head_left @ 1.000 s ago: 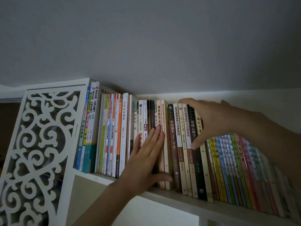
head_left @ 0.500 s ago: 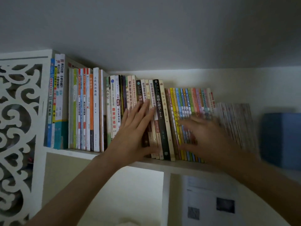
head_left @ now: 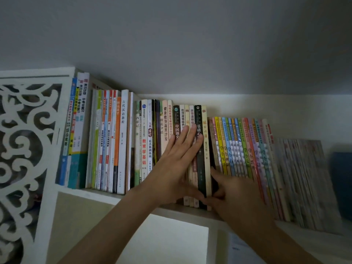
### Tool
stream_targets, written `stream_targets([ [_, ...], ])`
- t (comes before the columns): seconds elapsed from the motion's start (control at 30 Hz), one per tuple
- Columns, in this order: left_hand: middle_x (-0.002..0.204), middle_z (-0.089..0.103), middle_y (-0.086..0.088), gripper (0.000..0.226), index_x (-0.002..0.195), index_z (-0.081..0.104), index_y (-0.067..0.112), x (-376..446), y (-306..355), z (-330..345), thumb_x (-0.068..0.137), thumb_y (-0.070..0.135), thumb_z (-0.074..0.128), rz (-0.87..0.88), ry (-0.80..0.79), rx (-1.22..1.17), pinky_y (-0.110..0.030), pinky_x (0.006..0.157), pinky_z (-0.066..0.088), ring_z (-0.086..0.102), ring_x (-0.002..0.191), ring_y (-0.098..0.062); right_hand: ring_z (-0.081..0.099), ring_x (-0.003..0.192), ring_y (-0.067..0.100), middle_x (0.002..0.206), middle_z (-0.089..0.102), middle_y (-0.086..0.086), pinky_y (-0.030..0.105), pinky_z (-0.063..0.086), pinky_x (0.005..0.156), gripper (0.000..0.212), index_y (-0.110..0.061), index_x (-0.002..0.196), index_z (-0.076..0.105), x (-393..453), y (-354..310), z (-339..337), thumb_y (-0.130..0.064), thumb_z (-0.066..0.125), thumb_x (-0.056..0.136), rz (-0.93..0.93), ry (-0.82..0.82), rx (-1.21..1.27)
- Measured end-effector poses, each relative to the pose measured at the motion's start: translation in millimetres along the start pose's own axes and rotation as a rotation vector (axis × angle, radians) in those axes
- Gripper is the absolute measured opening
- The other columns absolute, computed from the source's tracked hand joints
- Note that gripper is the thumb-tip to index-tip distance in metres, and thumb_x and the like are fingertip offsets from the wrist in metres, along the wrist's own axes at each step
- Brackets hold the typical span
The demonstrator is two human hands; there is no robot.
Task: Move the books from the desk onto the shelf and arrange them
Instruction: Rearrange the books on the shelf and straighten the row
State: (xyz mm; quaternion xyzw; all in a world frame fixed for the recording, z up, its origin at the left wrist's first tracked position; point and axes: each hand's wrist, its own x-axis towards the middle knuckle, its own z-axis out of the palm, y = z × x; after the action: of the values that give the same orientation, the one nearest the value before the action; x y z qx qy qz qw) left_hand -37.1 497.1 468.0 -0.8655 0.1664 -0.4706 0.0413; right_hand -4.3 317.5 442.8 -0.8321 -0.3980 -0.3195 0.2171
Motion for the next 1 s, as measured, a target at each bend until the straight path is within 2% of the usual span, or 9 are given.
stream_targets([
  [0.13,0.161,-0.023,0.002,0.13,0.154,-0.008,0.021,-1.5,-7.6,-2.6,0.064,0.067,0.074,0.02,0.0,0.007,-0.032,0.118,-0.02,-0.025,0.146,-0.013,0.062,0.075,-0.004,0.098,0.074,-0.008,-0.001,0.039,0.066,0.083,-0.036,0.146,0.035,7.7,-1.0,-2.0,-0.032,0.081,0.077,0.016,0.001,0.065],
  [0.23,0.16,-0.026,0.002,0.13,0.153,-0.012,0.022,-3.7,-4.7,-4.4,0.065,0.072,0.07,0.027,-0.023,0.039,-0.038,0.119,-0.016,-0.028,0.146,-0.014,0.064,0.075,-0.014,0.088,0.069,-0.03,0.001,0.047,0.065,0.06,-0.06,0.112,0.046,-12.4,3.8,-16.0,-0.027,0.081,0.077,-0.029,-0.075,0.215],
  [0.33,0.162,-0.02,0.007,0.121,0.155,-0.003,0.027,-3.4,0.0,-9.4,0.066,0.082,0.056,-0.001,0.007,0.025,-0.045,0.12,-0.006,-0.022,0.147,-0.013,0.065,0.084,-0.012,0.087,0.067,-0.035,0.013,0.054,0.075,0.028,-0.062,0.097,0.058,-41.3,46.6,-59.7,-0.052,0.072,0.075,0.008,0.276,0.242],
  [0.43,0.164,0.003,0.004,0.095,0.154,0.023,0.026,12.1,7.9,-13.0,0.077,0.073,0.055,-0.001,0.179,0.005,-0.048,0.12,0.007,-0.002,0.151,-0.018,0.058,0.101,-0.005,0.116,0.063,-0.012,0.011,0.05,0.085,0.064,-0.042,0.123,0.057,-58.0,112.6,-109.8,-0.065,0.076,0.066,0.18,0.483,0.174],
  [0.5,0.164,0.009,0.0,0.088,0.153,0.027,0.024,27.6,19.0,-7.5,0.082,0.069,0.055,0.033,0.207,0.053,-0.048,0.121,0.004,0.0,0.151,-0.019,0.057,0.1,-0.003,0.127,0.058,-0.001,0.002,0.047,0.08,0.093,-0.033,0.137,0.046,-64.8,149.6,-110.8,-0.057,0.086,0.056,0.32,0.355,0.16],
  [0.57,0.164,0.007,-0.002,0.093,0.154,0.024,0.023,37.9,29.9,4.2,0.081,0.074,0.051,0.05,0.159,0.164,-0.05,0.122,0.0,-0.004,0.151,-0.019,0.063,0.105,0.01,0.131,0.059,-0.005,0.027,0.058,0.084,0.111,-0.041,0.142,0.038,-71.0,168.8,-93.2,-0.065,0.088,0.046,0.424,0.18,0.276],
  [0.63,0.164,0.003,-0.005,0.101,0.155,0.017,0.021,39.1,35.1,17.5,0.078,0.08,0.046,0.029,0.112,0.272,-0.052,0.12,-0.003,-0.007,0.151,-0.021,0.064,0.105,0.013,0.124,0.06,-0.013,0.043,0.054,0.094,0.121,-0.044,0.142,0.034,-71.2,173.4,-83.5,-0.075,0.083,0.036,0.427,0.02,0.297],
  [0.8,0.164,0.003,-0.005,0.116,0.155,0.013,0.015,37.0,26.4,23.8,0.07,0.088,0.043,0.012,0.107,0.308,-0.051,0.12,-0.003,-0.004,0.151,-0.019,0.061,0.09,-0.013,0.1,0.065,-0.022,0.01,0.048,0.08,0.087,-0.049,0.108,0.047,-45.7,148.3,-103.0,-0.073,0.081,0.032,0.38,-0.207,0.136],
  [1.0,0.164,0.009,-0.005,0.115,0.154,0.021,0.018,36.2,25.9,26.4,0.067,0.089,0.043,0.026,0.117,0.276,-0.053,0.12,0.0,0.001,0.151,-0.02,0.049,0.082,-0.032,0.097,0.055,-0.028,-0.004,0.041,0.064,0.059,-0.049,0.099,0.042,-33.4,136.7,-96.4,-0.042,0.085,0.059,0.282,-0.232,0.11],
])
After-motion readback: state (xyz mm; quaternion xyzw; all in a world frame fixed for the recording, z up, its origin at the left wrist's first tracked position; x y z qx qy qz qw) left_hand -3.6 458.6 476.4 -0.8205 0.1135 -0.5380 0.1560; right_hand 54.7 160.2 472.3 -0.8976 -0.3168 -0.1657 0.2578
